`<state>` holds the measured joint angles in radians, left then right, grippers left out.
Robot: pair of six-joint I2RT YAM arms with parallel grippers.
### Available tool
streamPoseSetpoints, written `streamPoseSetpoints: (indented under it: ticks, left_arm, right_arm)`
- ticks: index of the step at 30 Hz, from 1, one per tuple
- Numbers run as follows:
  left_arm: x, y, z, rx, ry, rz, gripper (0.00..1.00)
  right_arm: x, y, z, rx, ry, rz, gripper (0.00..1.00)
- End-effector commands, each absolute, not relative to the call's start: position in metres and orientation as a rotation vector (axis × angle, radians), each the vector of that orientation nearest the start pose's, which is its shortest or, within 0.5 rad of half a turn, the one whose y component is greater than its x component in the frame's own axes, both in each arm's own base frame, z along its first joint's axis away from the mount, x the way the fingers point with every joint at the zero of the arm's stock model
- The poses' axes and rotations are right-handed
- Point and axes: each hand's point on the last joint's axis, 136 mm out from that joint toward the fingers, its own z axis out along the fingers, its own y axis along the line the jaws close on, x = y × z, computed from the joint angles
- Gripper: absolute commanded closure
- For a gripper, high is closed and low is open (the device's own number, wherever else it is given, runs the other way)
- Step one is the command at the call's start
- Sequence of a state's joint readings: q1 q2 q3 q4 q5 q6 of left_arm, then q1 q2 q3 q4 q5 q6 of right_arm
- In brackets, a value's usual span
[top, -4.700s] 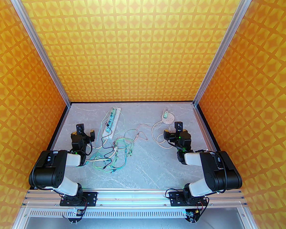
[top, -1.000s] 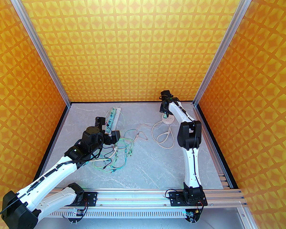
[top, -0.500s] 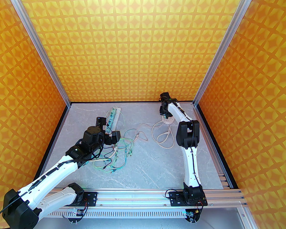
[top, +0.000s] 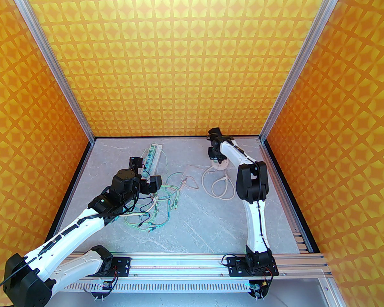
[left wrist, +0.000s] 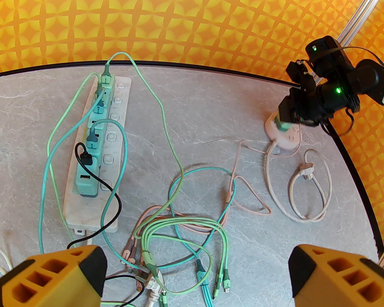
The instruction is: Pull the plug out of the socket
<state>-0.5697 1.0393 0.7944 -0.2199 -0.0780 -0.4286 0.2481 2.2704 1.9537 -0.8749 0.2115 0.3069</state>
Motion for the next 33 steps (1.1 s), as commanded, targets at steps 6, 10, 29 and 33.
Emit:
streamPoseSetpoints:
  ticks: [6,10,29,33]
  left_arm:
    - [0.308,-0.185,0.233,0.108,2.066,-0.556,0.01]
    - [0.308,-0.185,0.231,0.11,2.073,-0.551,0.01]
    - [0.331,-0.218,0.212,0.114,2.207,-0.542,0.01]
    - [0.349,-0.243,0.208,0.107,2.244,-0.523,0.06]
  right_arm:
    - [0.479,0.168,0.099,0.073,2.672,0.027,0.76]
    - [0.47,0.203,0.098,0.091,2.669,0.112,0.74]
    - [0.452,0.209,0.198,-0.006,2.389,0.181,0.06]
    - [0.445,0.173,0.211,0.099,2.316,0.227,0.06]
